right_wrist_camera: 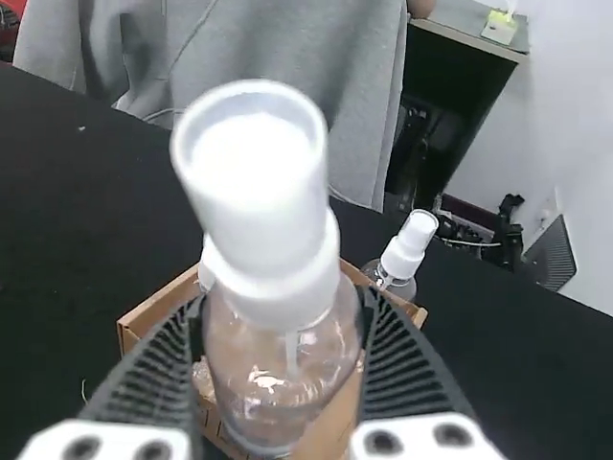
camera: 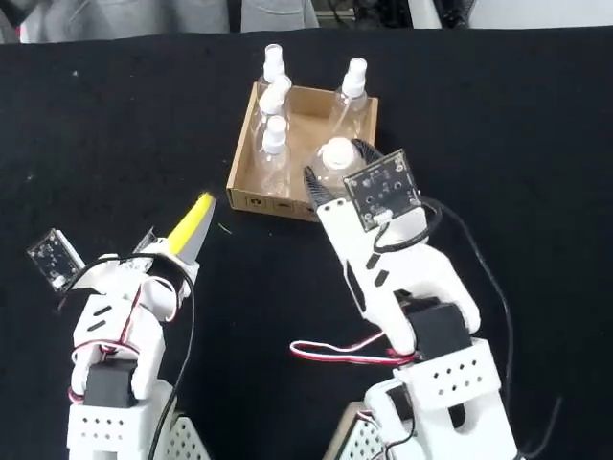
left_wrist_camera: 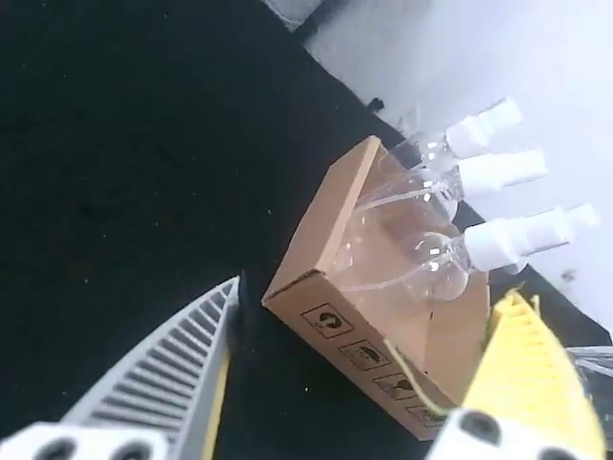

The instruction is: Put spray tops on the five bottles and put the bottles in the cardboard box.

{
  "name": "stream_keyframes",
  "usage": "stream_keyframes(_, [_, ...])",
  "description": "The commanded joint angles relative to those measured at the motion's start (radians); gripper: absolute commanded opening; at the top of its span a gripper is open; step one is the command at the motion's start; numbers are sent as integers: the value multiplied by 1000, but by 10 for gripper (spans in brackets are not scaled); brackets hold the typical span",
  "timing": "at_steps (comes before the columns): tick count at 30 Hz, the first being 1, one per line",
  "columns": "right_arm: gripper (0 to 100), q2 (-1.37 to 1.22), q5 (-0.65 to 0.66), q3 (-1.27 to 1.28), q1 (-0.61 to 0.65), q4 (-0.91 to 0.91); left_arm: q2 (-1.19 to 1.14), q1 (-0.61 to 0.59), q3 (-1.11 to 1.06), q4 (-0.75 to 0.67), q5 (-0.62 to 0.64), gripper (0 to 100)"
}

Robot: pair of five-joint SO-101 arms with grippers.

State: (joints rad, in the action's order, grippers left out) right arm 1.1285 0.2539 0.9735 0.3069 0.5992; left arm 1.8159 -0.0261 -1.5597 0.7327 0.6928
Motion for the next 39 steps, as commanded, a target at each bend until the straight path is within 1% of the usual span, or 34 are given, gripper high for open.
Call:
stream_keyframes(1, [21, -8, -23, -90, -32, 20, 11, -7, 10, -26, -14, 377])
stream_keyframes(4, [21, -10, -54, -97, -41, 20, 11, 2, -1, -20, -55, 377])
stream_keyframes(12, [21, -21, -57, -101, -58, 12, 11, 5, -7, -26, -58, 377])
stream_keyframes(19, [21, -163, -60, -156, -63, 14, 11, 5, -8, -26, -60, 375])
stream_keyframes(22, [21, -188, -60, -160, -63, 9, 11, 2, -4, -26, -80, 325])
stream_keyframes(25, [21, -188, -60, -160, -63, 9, 11, 1, -1, -26, -163, 257])
stream_keyframes(28, [21, -194, -60, -150, -64, -18, 11, -2, 1, -28, -204, 215])
stream_keyframes(35, [21, -196, -60, -119, -66, -68, 11, 2, -7, -28, -212, 205])
stream_keyframes(37, [21, -196, -61, -119, -84, -68, 11, 2, -7, -28, -212, 204])
stream_keyframes(39, [21, -196, -61, -124, -104, -68, 11, -1, -7, -28, -215, 181])
